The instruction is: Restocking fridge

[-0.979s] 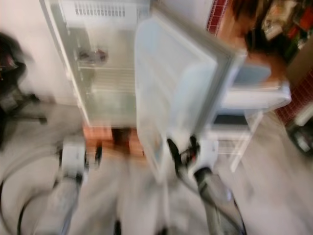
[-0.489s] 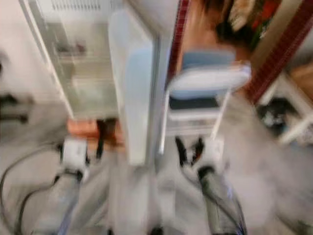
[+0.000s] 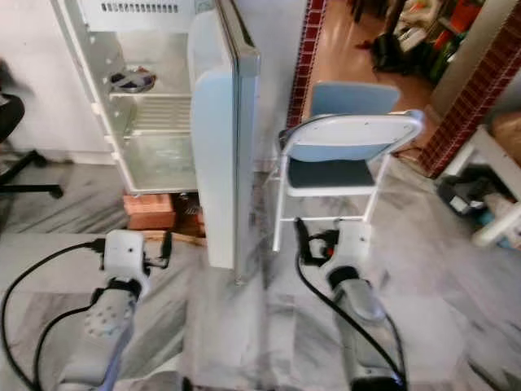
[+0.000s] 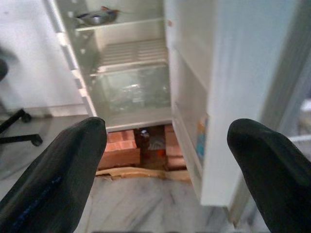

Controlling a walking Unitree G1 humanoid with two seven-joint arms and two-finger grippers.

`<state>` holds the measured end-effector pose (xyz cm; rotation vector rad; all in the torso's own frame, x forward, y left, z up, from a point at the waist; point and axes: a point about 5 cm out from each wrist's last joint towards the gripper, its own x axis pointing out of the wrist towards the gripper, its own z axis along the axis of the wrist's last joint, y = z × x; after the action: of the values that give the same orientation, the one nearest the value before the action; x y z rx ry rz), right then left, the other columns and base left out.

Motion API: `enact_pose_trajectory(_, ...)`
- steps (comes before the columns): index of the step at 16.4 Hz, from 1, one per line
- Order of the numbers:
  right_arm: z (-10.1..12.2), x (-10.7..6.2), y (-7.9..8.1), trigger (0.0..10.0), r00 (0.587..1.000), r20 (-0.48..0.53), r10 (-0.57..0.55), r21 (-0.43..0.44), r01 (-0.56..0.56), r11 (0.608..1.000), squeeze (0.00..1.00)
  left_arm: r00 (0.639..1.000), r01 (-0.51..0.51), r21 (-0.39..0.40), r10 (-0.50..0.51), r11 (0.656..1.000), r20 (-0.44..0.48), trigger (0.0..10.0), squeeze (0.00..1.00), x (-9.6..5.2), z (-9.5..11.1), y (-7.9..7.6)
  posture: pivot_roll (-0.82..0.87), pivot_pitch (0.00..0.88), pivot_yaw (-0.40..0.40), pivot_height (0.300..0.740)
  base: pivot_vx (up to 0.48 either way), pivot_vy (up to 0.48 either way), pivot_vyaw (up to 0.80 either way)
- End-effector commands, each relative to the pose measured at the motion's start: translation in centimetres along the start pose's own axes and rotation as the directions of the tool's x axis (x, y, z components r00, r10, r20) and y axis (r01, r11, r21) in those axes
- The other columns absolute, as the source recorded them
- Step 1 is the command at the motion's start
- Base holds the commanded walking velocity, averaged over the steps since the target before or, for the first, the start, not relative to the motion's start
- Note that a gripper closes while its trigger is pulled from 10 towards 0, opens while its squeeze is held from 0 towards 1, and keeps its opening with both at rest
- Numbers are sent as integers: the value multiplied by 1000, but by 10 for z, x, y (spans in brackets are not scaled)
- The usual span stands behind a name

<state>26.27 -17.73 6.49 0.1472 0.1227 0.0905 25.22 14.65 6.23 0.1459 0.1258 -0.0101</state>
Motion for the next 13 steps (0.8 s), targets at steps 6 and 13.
enact_pose_trajectory(6, 21, 14, -17, 10000, 984, 102, -147, -104, 158, 982, 0, 1000, 10, 49, -11, 999, 11, 10000, 0, -1, -1, 1, 92, 64, -60, 740, 0, 400, 603)
enact_pose_trajectory(13, 17, 9, -31, 10000, 957, 113, -267, -156, 282, 947, 0, 1000, 28, 55, -28, 998, 13, 10000, 0, -2, -1, -1, 92, 67, -52, 740, 0, 0, 0)
